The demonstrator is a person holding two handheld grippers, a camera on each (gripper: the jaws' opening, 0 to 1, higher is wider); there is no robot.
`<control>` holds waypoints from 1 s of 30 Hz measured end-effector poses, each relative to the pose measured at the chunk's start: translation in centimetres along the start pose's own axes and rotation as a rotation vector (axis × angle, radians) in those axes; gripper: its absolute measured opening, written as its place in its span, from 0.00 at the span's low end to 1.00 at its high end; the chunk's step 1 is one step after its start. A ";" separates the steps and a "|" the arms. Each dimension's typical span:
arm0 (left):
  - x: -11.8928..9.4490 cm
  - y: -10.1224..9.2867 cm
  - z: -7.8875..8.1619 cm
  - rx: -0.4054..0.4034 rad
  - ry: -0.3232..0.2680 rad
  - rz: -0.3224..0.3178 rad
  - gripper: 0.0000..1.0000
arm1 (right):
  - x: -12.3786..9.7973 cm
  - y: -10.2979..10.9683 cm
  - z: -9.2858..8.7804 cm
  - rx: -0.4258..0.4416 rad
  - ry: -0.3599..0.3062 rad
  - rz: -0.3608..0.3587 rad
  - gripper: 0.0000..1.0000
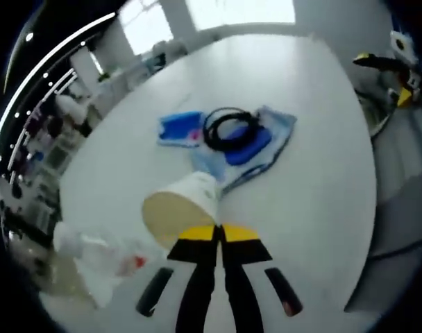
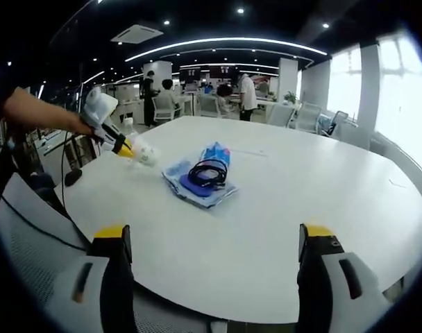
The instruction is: Arrange the tabletop items into an orderly group along one side of the table until the central work area is clear of visible clutter.
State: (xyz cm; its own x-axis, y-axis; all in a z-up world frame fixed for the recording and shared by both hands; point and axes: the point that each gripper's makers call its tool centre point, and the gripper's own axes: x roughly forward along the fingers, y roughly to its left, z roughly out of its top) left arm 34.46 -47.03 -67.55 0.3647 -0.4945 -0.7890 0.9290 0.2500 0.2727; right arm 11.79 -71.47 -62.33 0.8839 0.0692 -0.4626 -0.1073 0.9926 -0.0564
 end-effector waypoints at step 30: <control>1.6 2.9 -2.5 0.229 0.251 -0.084 0.02 | -0.2 -0.2 -0.6 -0.005 0.032 -0.014 0.96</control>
State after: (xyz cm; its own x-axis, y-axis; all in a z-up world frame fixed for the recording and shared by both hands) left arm 37.58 -44.98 -69.37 0.2865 -0.2781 -0.9168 0.9553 0.0101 0.2955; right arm 11.41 -71.70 -62.77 0.8705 0.0516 -0.4894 -0.0970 0.9930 -0.0678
